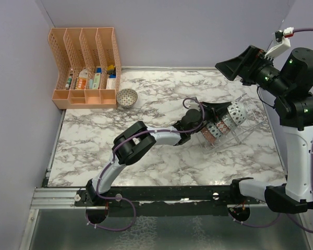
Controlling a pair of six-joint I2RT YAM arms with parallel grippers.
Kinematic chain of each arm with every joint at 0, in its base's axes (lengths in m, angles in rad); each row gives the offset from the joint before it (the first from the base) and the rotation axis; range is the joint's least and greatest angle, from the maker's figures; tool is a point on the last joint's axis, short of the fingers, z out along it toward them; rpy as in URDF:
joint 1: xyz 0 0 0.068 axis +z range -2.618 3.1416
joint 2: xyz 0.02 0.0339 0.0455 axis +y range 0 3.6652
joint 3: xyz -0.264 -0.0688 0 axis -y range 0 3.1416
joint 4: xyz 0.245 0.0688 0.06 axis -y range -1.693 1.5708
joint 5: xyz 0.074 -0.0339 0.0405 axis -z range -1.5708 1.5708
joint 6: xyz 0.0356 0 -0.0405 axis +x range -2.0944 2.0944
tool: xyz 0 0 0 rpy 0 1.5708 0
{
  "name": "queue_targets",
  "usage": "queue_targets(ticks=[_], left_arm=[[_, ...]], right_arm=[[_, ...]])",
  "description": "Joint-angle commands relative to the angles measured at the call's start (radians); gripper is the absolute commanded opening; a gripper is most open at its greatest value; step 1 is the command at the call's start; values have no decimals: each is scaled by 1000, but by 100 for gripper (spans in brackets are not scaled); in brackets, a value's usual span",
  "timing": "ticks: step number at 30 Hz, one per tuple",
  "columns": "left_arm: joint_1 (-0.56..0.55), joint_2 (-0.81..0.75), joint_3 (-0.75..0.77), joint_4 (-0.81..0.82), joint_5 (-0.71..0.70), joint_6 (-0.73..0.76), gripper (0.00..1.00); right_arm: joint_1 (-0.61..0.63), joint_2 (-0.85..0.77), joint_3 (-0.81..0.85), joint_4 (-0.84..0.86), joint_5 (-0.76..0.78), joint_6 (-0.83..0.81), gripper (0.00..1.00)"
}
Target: Load the bowls into the dish rack
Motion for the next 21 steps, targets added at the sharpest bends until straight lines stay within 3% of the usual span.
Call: queue_targets(ticks=[1, 4, 21], left_arm=[[0, 6, 55, -13, 35, -93, 0], [0, 4, 58, -22, 44, -100, 8], [7, -68, 16, -163, 90, -95, 21]], right_arm=[[8, -6, -11, 5, 0, -19, 99], [10, -4, -13, 5, -4, -18, 99], [10, -4, -23, 10, -7, -16, 99]])
